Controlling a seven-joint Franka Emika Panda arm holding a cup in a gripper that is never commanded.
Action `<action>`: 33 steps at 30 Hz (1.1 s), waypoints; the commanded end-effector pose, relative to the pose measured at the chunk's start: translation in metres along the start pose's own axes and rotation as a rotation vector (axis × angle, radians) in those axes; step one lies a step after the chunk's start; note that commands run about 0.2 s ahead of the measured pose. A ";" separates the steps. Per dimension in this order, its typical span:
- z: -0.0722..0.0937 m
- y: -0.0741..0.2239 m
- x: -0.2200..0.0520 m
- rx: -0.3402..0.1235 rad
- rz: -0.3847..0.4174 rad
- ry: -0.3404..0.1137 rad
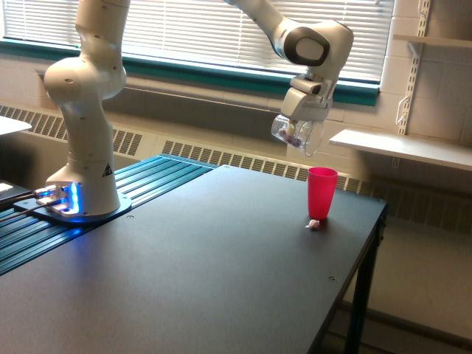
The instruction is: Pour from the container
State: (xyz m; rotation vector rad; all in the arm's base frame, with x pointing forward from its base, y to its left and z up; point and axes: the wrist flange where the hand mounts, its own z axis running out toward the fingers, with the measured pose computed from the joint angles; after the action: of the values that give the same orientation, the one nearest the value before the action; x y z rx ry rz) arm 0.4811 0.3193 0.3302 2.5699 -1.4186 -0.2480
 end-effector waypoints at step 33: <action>0.012 -0.025 0.001 -0.099 0.072 -0.089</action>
State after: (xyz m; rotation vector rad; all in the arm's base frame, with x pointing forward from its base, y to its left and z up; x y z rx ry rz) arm 0.5017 0.3249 0.3129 2.4745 -1.4753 -0.4033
